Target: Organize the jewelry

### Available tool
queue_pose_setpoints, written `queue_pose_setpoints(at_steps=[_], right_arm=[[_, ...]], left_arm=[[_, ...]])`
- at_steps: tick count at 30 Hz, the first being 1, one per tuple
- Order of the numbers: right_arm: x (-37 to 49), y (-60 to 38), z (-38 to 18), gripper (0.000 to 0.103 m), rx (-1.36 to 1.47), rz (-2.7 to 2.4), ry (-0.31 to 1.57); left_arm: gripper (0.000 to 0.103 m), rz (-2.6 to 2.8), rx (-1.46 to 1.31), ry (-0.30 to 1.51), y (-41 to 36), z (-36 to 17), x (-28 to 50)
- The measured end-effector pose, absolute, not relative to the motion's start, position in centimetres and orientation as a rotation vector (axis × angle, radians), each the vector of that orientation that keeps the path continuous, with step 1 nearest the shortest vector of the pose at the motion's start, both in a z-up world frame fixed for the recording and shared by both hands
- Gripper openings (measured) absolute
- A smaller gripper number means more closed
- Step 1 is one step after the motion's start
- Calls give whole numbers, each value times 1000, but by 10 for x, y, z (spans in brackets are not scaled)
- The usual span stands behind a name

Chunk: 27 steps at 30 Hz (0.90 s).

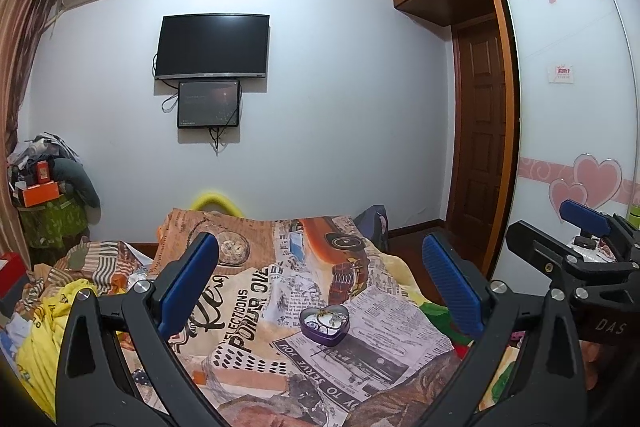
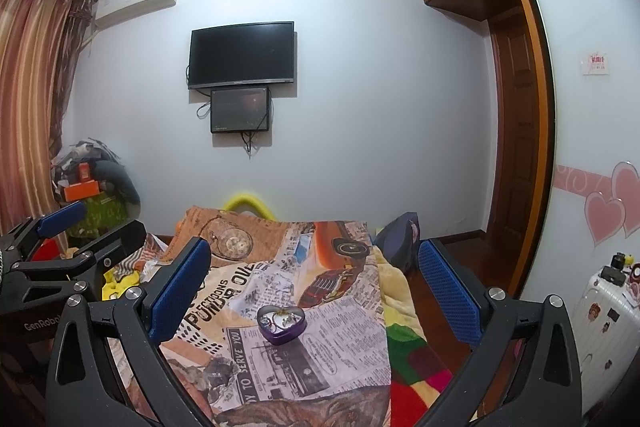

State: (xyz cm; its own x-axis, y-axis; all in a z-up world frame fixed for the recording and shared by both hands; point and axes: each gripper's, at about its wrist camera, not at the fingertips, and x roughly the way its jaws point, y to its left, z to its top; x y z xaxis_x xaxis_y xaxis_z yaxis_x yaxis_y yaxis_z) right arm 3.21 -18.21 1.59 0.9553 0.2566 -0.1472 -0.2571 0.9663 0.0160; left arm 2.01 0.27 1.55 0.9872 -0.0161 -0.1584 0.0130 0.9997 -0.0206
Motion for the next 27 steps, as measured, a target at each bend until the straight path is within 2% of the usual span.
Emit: queue_pose_setpoints(at_steps=[27], right_arm=[[39,-181,10,103,-2,257,172]], left_arm=[[102,-22,-67,195,13,9,29]])
